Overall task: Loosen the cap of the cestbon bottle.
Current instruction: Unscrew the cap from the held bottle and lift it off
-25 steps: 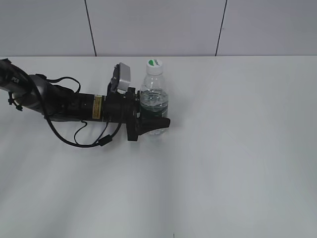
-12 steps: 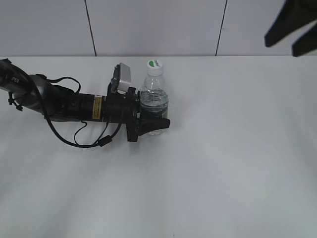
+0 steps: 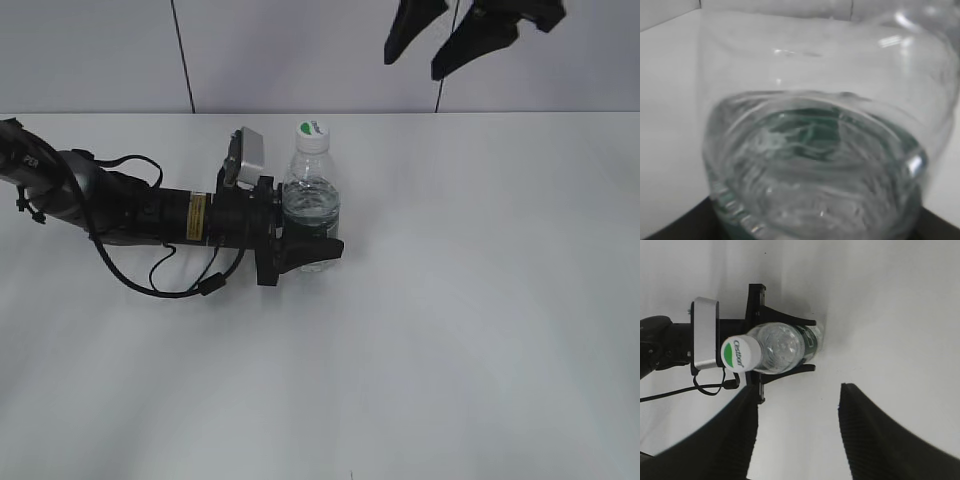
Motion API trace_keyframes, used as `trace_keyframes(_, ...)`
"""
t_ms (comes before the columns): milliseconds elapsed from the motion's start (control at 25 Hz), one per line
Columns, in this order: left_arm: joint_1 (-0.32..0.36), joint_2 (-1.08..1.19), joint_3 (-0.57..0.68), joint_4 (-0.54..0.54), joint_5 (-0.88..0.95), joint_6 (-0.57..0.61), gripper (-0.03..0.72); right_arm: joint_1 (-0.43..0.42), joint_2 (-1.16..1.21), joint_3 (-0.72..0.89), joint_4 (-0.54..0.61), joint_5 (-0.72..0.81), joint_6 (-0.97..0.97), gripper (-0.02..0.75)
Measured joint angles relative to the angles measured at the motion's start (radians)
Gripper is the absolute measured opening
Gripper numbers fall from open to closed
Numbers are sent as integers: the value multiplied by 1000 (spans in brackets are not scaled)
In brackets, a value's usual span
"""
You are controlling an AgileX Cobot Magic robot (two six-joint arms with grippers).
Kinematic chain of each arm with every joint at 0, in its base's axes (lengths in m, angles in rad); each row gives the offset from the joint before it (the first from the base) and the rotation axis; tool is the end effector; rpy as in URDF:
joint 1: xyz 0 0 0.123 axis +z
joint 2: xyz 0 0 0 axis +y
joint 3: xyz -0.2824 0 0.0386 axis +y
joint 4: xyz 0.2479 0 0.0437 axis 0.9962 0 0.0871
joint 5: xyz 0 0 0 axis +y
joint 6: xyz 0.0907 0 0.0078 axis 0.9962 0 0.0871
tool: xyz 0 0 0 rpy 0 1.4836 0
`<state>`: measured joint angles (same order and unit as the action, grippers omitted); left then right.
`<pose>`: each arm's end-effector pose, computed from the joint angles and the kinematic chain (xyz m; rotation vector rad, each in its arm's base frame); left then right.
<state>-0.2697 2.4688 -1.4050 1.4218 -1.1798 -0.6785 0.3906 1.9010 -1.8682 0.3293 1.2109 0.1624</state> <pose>0.3955 -0.1956 0.0514 1.2800 1.4815 -1.0839 0.3719 0.1830 0.3344 -0.2445 2.7622 0.6065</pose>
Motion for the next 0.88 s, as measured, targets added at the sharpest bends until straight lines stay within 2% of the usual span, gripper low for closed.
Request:
trace_keyframes(400,0,0,0,-22,0,3,412,78,195,-143,2,5,110,399)
trace_keyframes(880,-2,0,0,-2,18,27,412,86,216,-172,13,6,132,399)
